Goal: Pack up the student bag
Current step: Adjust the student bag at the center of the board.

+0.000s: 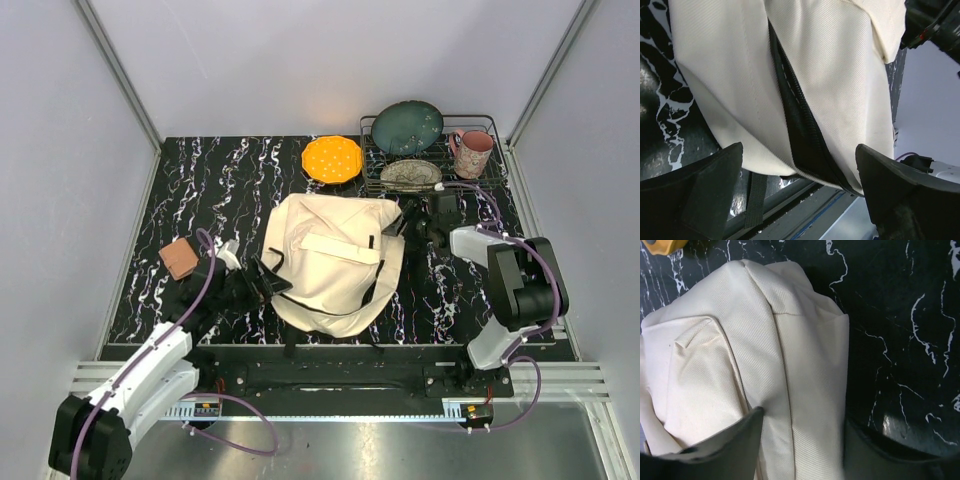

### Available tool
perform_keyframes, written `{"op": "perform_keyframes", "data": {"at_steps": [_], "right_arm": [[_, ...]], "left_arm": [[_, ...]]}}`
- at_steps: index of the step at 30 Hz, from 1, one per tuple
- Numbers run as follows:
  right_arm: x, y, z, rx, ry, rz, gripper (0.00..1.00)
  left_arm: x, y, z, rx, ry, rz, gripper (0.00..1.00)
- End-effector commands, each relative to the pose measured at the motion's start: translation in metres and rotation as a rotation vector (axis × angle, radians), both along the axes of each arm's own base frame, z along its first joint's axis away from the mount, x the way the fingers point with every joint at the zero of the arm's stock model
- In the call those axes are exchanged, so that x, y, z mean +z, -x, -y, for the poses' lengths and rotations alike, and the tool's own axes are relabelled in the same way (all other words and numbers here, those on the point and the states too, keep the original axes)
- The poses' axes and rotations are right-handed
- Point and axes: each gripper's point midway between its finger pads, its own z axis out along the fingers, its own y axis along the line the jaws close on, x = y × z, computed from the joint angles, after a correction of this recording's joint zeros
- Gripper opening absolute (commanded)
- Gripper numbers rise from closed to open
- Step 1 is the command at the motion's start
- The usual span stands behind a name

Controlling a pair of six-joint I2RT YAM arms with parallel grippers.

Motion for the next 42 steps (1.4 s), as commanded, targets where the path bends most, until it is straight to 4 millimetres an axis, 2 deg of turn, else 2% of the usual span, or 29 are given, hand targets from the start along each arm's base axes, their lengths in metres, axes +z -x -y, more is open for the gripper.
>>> {"op": "perform_keyframes", "data": {"at_steps": [1, 2, 3, 5, 6, 8, 9, 10, 11, 12, 13, 14, 16, 18, 21, 24, 25, 27, 28, 30, 31, 33, 34, 36, 37, 39, 40, 41, 42], "right_arm": [[0.012, -0.007, -0.014, 0.036, -0.116, 0.104, 0.52], [0.017, -0.004, -0.015, 0.041, -0.13, 0.121, 0.29], [0.009, 0.008, -0.014, 0.037, -0.136, 0.103, 0.18], [0.025, 0.012, -0.015, 0.023, -0.173, 0.159, 0.04], [0.016, 0.026, -0.012, 0.011, -0.175, 0.139, 0.0], [0.029, 0.033, -0.004, -0.053, -0.187, 0.176, 0.0], [0.016, 0.049, 0.002, -0.087, -0.181, 0.145, 0.0], [0.016, 0.055, 0.007, -0.125, -0.183, 0.149, 0.0], [0.03, 0.056, 0.014, -0.2, -0.203, 0.195, 0.0], [0.016, 0.073, 0.021, -0.237, -0.201, 0.168, 0.0], [0.017, 0.078, 0.024, -0.265, -0.211, 0.176, 0.0], [0.028, 0.08, 0.028, -0.289, -0.226, 0.211, 0.0], [0.022, 0.094, 0.03, -0.303, -0.22, 0.192, 0.0], [0.025, 0.1, 0.033, -0.325, -0.226, 0.201, 0.0], [0.02, 0.109, 0.037, -0.345, -0.215, 0.17, 0.0], [0.013, 0.116, 0.038, -0.354, -0.213, 0.149, 0.0], [0.013, 0.116, 0.038, -0.355, -0.213, 0.145, 0.0], [0.013, 0.117, 0.038, -0.355, -0.212, 0.146, 0.0], [0.013, 0.119, 0.037, -0.351, -0.21, 0.143, 0.0], [0.015, 0.119, 0.037, -0.352, -0.211, 0.151, 0.0], [0.015, 0.119, 0.038, -0.352, -0.21, 0.151, 0.0], [0.021, 0.117, 0.037, -0.347, -0.208, 0.164, 0.0], [0.02, 0.118, 0.038, -0.349, -0.2, 0.16, 0.0], [0.024, 0.116, 0.038, -0.345, -0.194, 0.169, 0.0], [0.025, 0.116, 0.038, -0.344, -0.192, 0.166, 0.0], [0.028, 0.116, 0.037, -0.337, -0.196, 0.171, 0.0], [0.028, 0.117, 0.037, -0.339, -0.196, 0.168, 0.0], [0.029, 0.117, 0.037, -0.339, -0.197, 0.17, 0.0], [0.03, 0.117, 0.037, -0.339, -0.198, 0.172, 0.0]], "left_arm": [[0.019, -0.016, 0.009, -0.009, 0.052, 0.089, 0.97], [0.019, -0.019, 0.009, -0.007, 0.05, 0.09, 0.96], [0.022, -0.022, 0.01, -0.012, 0.042, 0.105, 0.93], [0.022, -0.03, 0.012, -0.019, 0.027, 0.106, 0.85], [0.022, -0.033, 0.012, -0.026, 0.013, 0.111, 0.84], [0.031, -0.049, 0.016, -0.031, -0.001, 0.135, 0.83], [0.036, -0.055, 0.017, -0.044, -0.019, 0.156, 0.83], [0.043, -0.067, 0.02, -0.05, -0.029, 0.163, 0.83], [0.049, -0.075, 0.022, -0.058, -0.036, 0.177, 0.83], [0.052, -0.081, 0.023, -0.073, -0.055, 0.193, 0.84], [0.045, -0.089, 0.024, -0.08, -0.074, 0.17, 0.84], [0.061, -0.101, 0.026, -0.085, -0.081, 0.192, 0.85], [0.057, -0.113, 0.021, -0.084, -0.124, 0.173, 0.93], [0.068, -0.123, 0.015, -0.073, -0.146, 0.198, 0.97], [0.065, -0.124, -0.009, -0.016, -0.254, 0.178, 0.99], [0.057, -0.113, -0.052, 0.096, -0.454, 0.137, 0.99], [0.058, -0.103, -0.077, 0.177, -0.556, 0.124, 0.99], [0.07, -0.092, -0.093, 0.22, -0.619, 0.153, 0.99], [0.09, -0.083, -0.095, 0.24, -0.616, 0.219, 0.99], [0.115, -0.074, -0.085, 0.227, -0.565, 0.308, 0.99], [0.136, -0.067, -0.069, 0.191, -0.519, 0.371, 0.99], [0.152, -0.06, -0.045, 0.142, -0.469, 0.406, 0.99], [0.16, -0.055, -0.018, 0.072, -0.463, 0.43, 0.99], [0.161, -0.049, 0.012, -0.001, -0.47, 0.434, 0.99], [0.15, -0.042, 0.044, -0.093, -0.494, 0.428, 0.99], [0.157, -0.04, 0.077, -0.16, -0.483, 0.444, 0.99], [0.143, -0.035, 0.101, -0.225, -0.507, 0.428, 0.99], [0.151, -0.036, 0.115, -0.239, -0.497, 0.442, 0.99], [0.137, -0.038, 0.129, -0.265, -0.526, 0.417, 0.99]]}}
